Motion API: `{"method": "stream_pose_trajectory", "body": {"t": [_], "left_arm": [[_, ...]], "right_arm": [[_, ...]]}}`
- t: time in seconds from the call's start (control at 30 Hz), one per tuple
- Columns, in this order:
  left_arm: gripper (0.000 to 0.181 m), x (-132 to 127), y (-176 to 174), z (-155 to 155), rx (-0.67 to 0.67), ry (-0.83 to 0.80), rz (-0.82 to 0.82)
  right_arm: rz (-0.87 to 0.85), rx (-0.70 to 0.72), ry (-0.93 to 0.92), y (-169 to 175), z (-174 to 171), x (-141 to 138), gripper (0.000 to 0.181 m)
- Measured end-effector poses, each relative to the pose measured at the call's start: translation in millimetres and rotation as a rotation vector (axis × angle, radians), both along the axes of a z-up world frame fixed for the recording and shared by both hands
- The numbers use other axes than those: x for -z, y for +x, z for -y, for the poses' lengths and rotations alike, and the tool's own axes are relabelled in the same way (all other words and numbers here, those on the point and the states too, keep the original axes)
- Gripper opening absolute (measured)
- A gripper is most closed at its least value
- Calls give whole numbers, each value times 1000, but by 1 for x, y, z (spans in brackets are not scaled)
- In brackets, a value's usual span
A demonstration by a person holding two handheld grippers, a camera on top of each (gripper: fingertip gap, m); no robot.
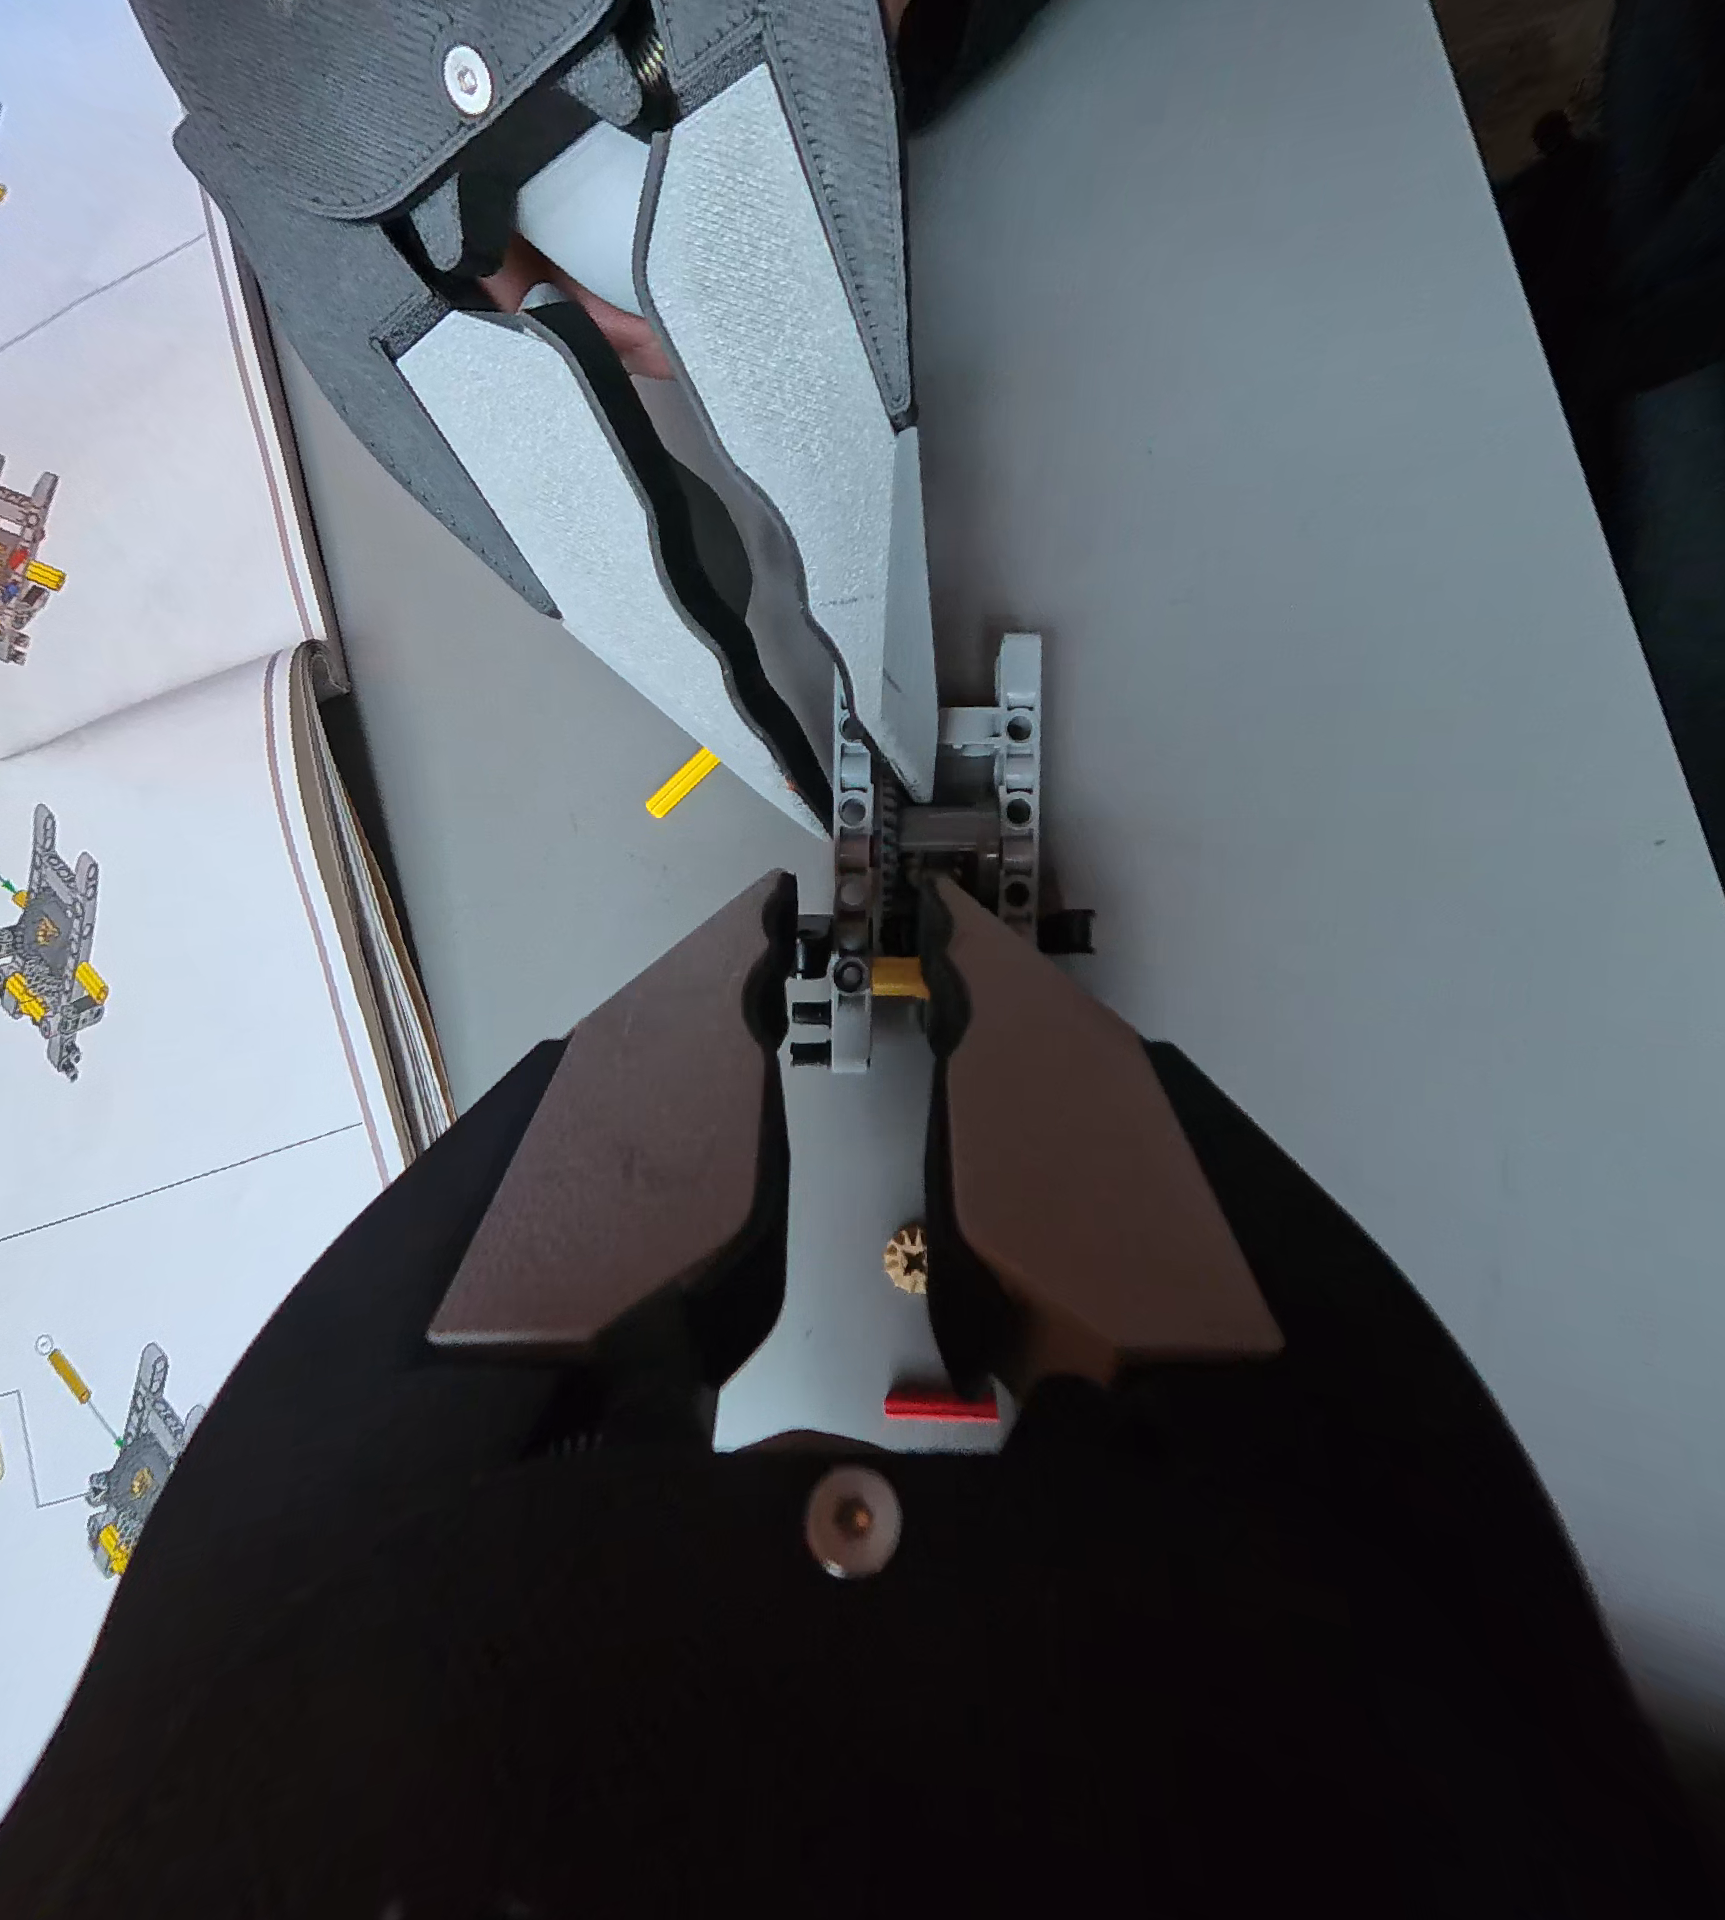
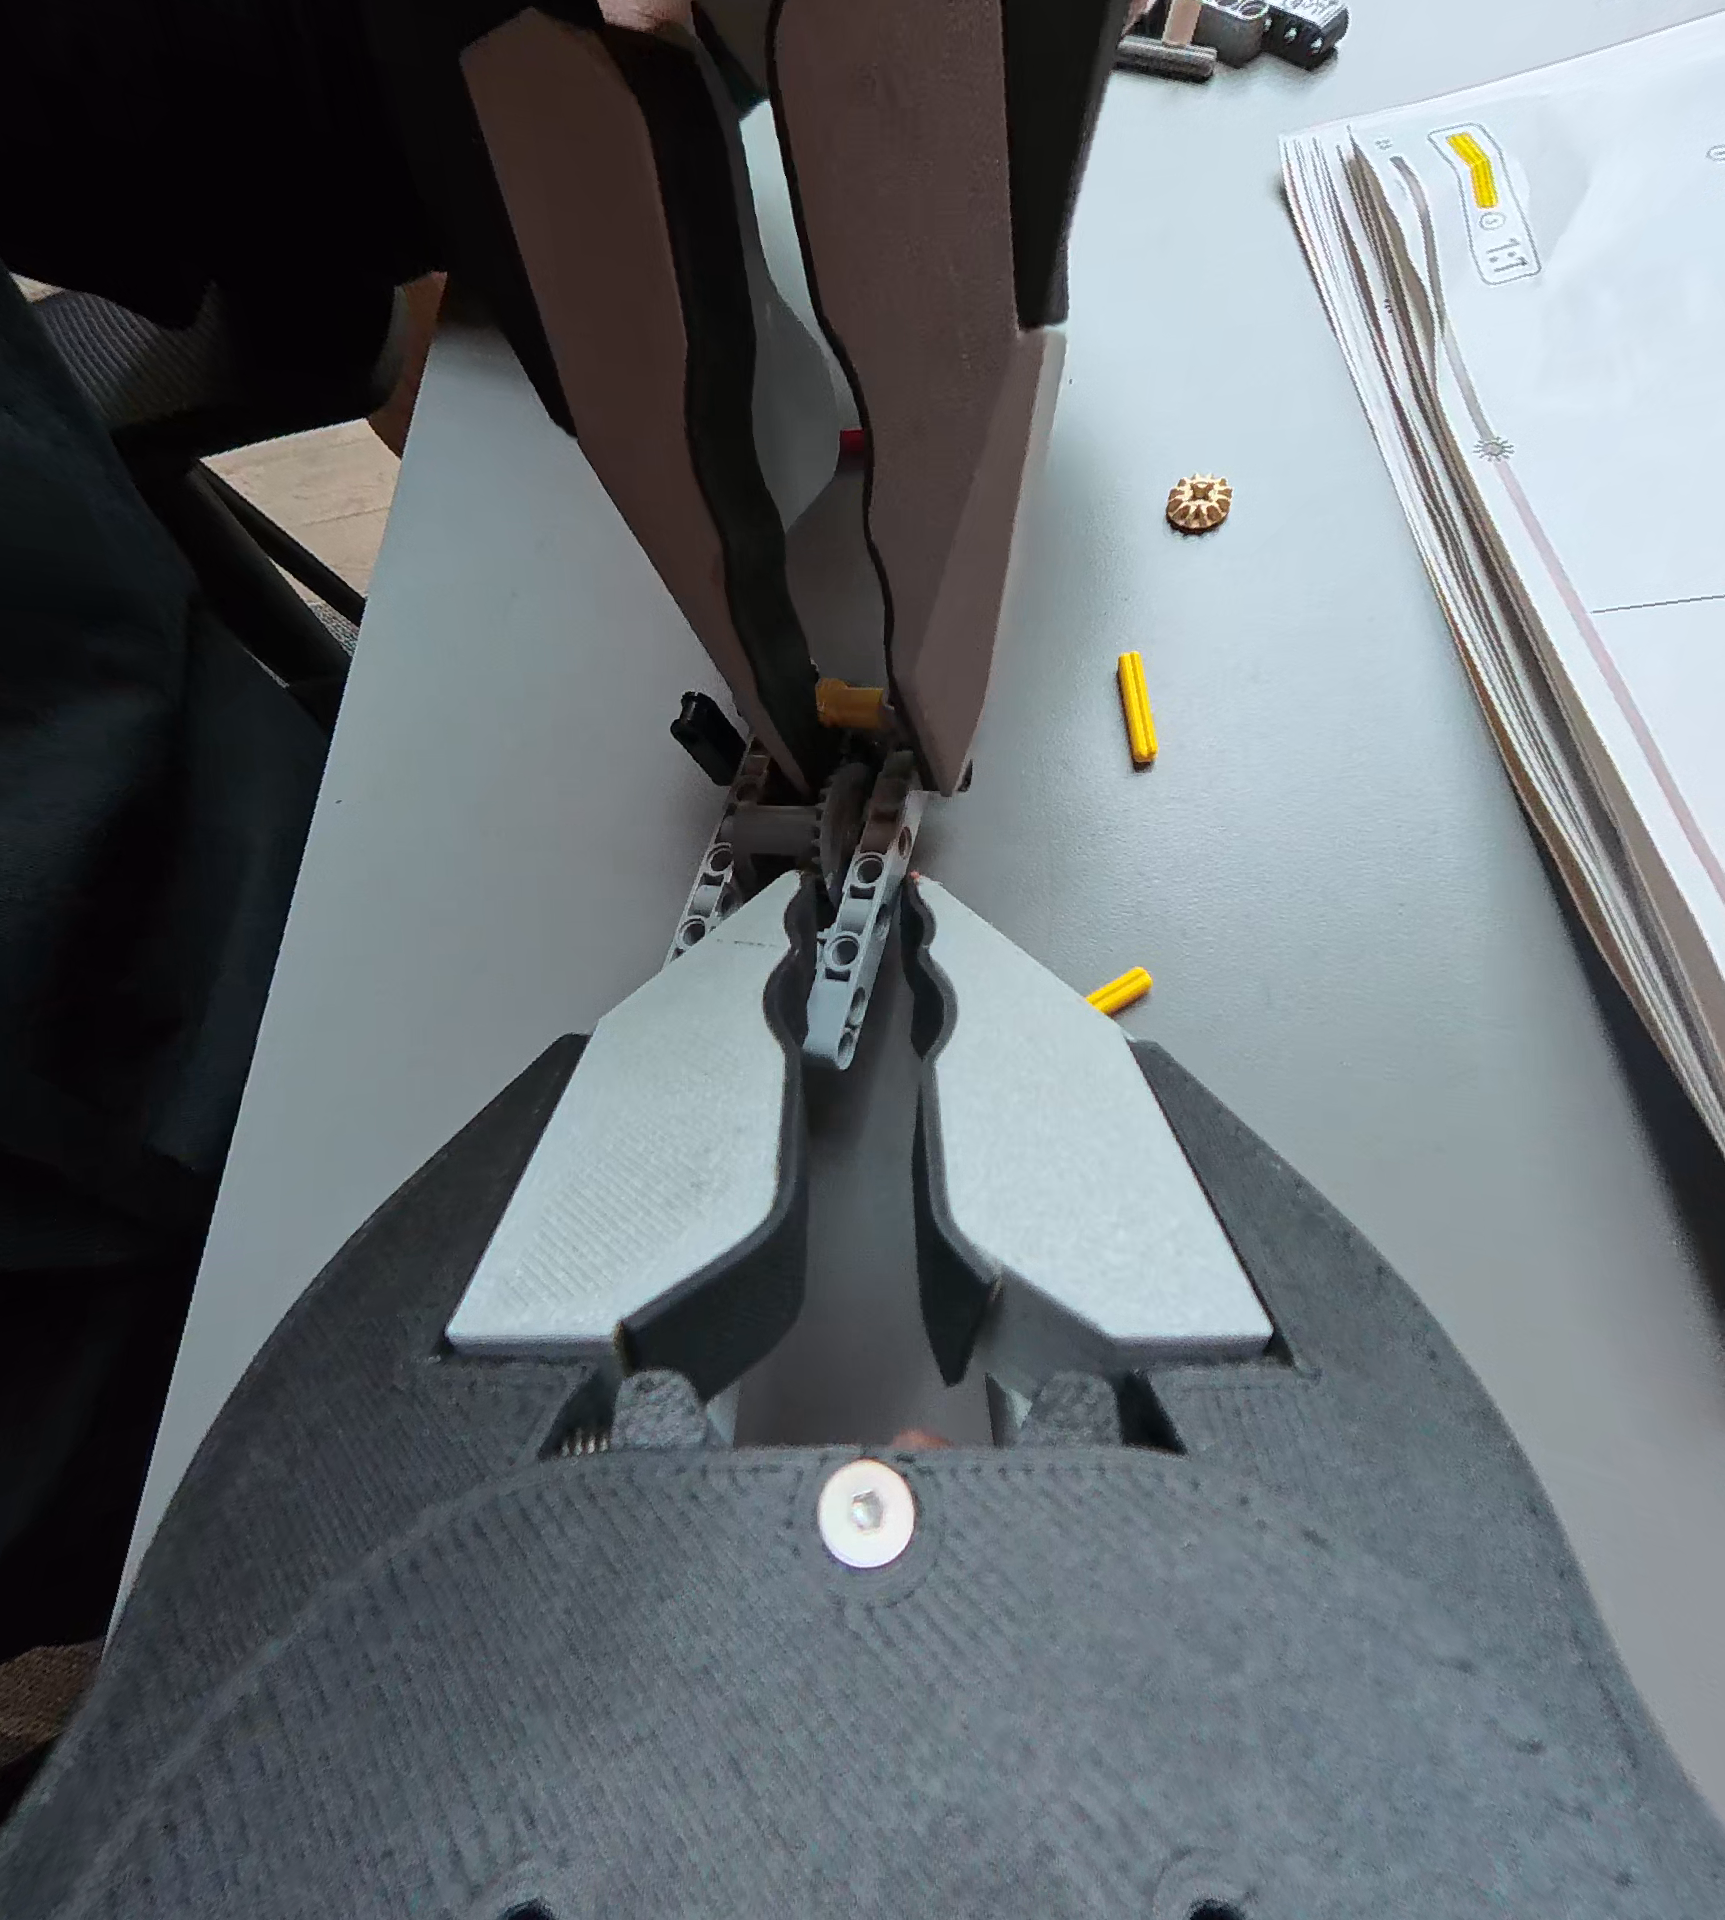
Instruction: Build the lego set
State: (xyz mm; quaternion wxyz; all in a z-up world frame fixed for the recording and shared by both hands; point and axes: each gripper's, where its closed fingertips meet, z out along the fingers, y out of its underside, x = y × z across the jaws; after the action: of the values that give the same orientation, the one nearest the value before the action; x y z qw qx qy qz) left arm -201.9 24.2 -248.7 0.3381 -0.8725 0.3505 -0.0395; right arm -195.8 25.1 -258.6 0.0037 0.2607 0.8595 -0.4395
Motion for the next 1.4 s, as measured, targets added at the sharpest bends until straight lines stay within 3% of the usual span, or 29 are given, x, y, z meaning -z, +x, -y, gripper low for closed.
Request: {"method": "stream_pose_trajectory", "body": {"t": [0.57, 1.03, 1.4], "left_arm": [[0, -4, 8, 0, 39, 17, -1], [0, 0, 4, -1, 38, 57, -18], [0, 0, 4, 0, 32, 52, -12]], "right_arm": [[2, 1, -3, -1, -1, 0, 12], [3, -2, -50, -1, -6, -8, 17], [-9, 95, -100, -17, -41, -24, 20]]}}
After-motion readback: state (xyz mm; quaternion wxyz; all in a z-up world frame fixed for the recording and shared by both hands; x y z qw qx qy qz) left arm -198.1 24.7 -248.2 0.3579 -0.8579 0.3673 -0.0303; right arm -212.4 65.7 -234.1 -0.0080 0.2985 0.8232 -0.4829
